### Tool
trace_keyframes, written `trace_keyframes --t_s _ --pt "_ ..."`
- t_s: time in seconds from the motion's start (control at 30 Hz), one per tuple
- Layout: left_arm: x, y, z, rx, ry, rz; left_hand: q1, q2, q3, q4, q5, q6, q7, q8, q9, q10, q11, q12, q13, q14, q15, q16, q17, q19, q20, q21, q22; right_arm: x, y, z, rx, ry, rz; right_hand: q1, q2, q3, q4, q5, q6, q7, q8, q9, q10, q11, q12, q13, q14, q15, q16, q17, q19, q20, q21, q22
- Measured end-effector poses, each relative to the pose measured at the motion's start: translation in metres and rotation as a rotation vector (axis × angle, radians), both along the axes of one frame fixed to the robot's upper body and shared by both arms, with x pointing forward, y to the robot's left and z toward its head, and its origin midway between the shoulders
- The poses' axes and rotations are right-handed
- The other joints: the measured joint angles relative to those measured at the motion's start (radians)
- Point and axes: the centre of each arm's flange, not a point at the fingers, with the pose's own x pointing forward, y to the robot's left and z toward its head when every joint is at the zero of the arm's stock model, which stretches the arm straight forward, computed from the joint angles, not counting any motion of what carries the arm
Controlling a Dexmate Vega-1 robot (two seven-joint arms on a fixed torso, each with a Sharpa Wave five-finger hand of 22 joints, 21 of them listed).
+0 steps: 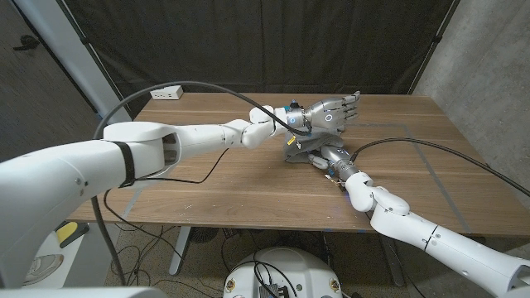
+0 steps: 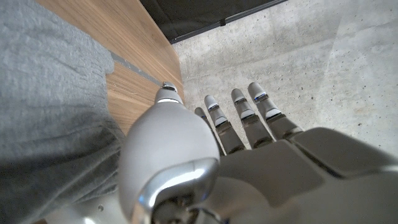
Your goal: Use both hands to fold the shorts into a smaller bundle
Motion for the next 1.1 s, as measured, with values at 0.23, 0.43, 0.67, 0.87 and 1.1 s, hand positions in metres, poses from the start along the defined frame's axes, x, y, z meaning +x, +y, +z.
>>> trace_keyframes --t_s 0.23,0.43,0.67,0.87,1.1 --pt "-0.005 0.010 -0.003 -0.041 0.005 0.008 0.000 0.008 0.001 0.001 0.000 0.000 0.000 0.000 0.000 0.000 0.000 0.000 0.000 0.000 0.000 0.000 0.000 0.000 0.000 0.000 0.000 -0.009 -0.001 0.010 -0.019 -0.043 0.006 0.000 0.000 -0.005 -0.005 0.000 -0.029 -0.018 -0.004 0.000 -0.025 -0.004 -0.009 0.000 -0.024 -0.002 -0.004 0.000 -0.006 0.006 0.012 0.003" --pt "-0.006 0.018 -0.005 -0.069 -0.009 0.041 0.000 0.008 0.007 0.004 0.000 0.000 0.000 0.004 0.000 0.000 0.000 0.000 0.000 0.000 0.000 0.000 0.000 0.000 0.000 0.000 0.000 -0.027 -0.009 0.016 -0.022 -0.088 0.025 0.001 -0.016 -0.013 -0.013 0.000 -0.039 -0.017 -0.011 0.000 -0.030 0.002 -0.009 0.000 -0.024 -0.002 -0.008 -0.001 0.038 0.049 0.011 0.015" --pt "-0.009 0.022 -0.006 -0.083 -0.008 0.052 -0.004 0.012 0.010 0.001 0.000 0.000 0.000 0.004 0.000 0.000 0.000 0.000 0.000 0.000 0.000 0.000 0.000 0.000 0.000 0.000 0.000 -0.040 -0.016 0.022 -0.015 -0.135 0.044 -0.020 -0.056 -0.030 -0.029 0.000 -0.045 -0.013 -0.011 0.000 -0.036 0.007 -0.009 0.000 -0.024 -0.002 -0.008 -0.010 0.034 0.056 0.011 0.010" --pt "-0.011 0.024 -0.009 -0.079 -0.008 0.059 -0.004 0.012 0.010 0.001 0.000 0.000 0.000 0.004 0.000 0.000 0.000 0.000 0.000 -0.005 0.006 0.000 0.000 0.000 0.000 0.000 0.000 -0.050 -0.022 0.025 -0.015 -0.155 0.044 -0.042 -0.086 -0.050 -0.024 0.000 -0.048 -0.009 -0.011 0.000 -0.041 0.013 -0.009 0.000 -0.024 -0.002 -0.008 -0.010 0.029 0.061 0.010 0.010" --pt "-0.013 0.026 -0.009 -0.084 -0.010 0.061 0.001 0.017 0.015 -0.002 0.000 0.004 -0.004 0.009 0.000 0.000 0.000 0.000 0.000 -0.009 0.002 0.000 0.000 0.000 0.000 0.000 0.000 -0.060 -0.034 0.023 -0.026 -0.159 0.009 -0.042 -0.087 -0.053 -0.028 0.000 -0.048 -0.009 -0.011 0.000 -0.041 0.012 -0.009 0.000 -0.024 -0.002 -0.008 -0.010 0.029 0.061 0.006 0.010"
